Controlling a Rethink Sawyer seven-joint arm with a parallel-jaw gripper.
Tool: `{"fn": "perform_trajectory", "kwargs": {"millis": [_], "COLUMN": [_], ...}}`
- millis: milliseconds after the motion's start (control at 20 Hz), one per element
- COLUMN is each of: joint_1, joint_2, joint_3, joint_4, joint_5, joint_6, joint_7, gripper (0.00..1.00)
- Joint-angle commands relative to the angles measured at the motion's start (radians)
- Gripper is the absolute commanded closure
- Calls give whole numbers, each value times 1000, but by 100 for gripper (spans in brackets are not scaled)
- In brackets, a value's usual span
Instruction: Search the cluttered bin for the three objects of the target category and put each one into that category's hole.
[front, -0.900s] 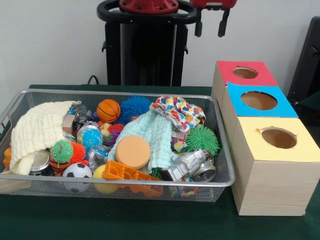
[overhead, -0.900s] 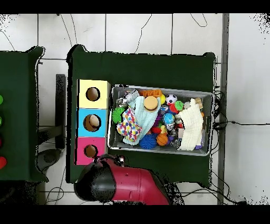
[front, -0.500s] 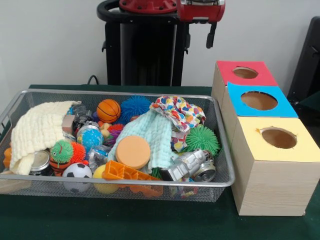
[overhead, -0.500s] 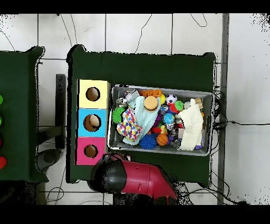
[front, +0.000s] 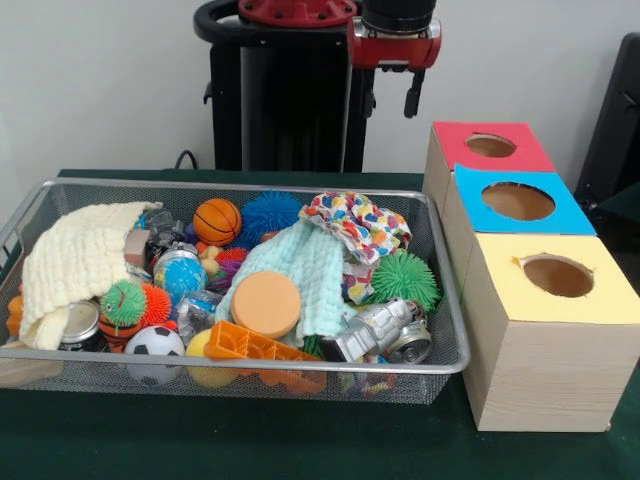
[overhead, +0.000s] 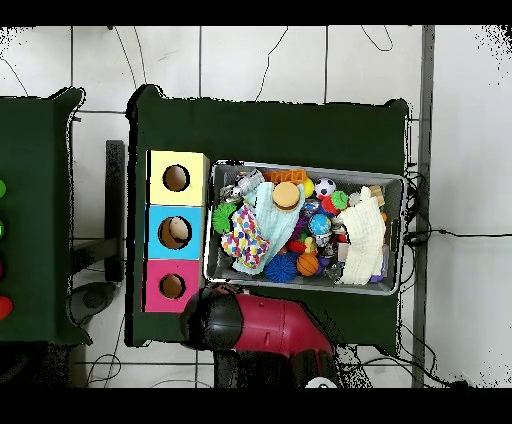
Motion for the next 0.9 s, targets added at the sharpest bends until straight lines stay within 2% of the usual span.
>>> {"fn": "perform_trajectory", "kwargs": {"millis": [50,450,650,900], "joint_1": [-36,-67,-84,-37], "joint_2": [68,113,167,238], "joint_3": [76,87,101,74], "joint_4": [-93,-123,-136,-156], "joint_5": [-49,-65,-74,-76], "joint_6": [-69,-90,-126,-200], "joint_7": [56,37,42,108], "gripper": [0,0,0,0]}}
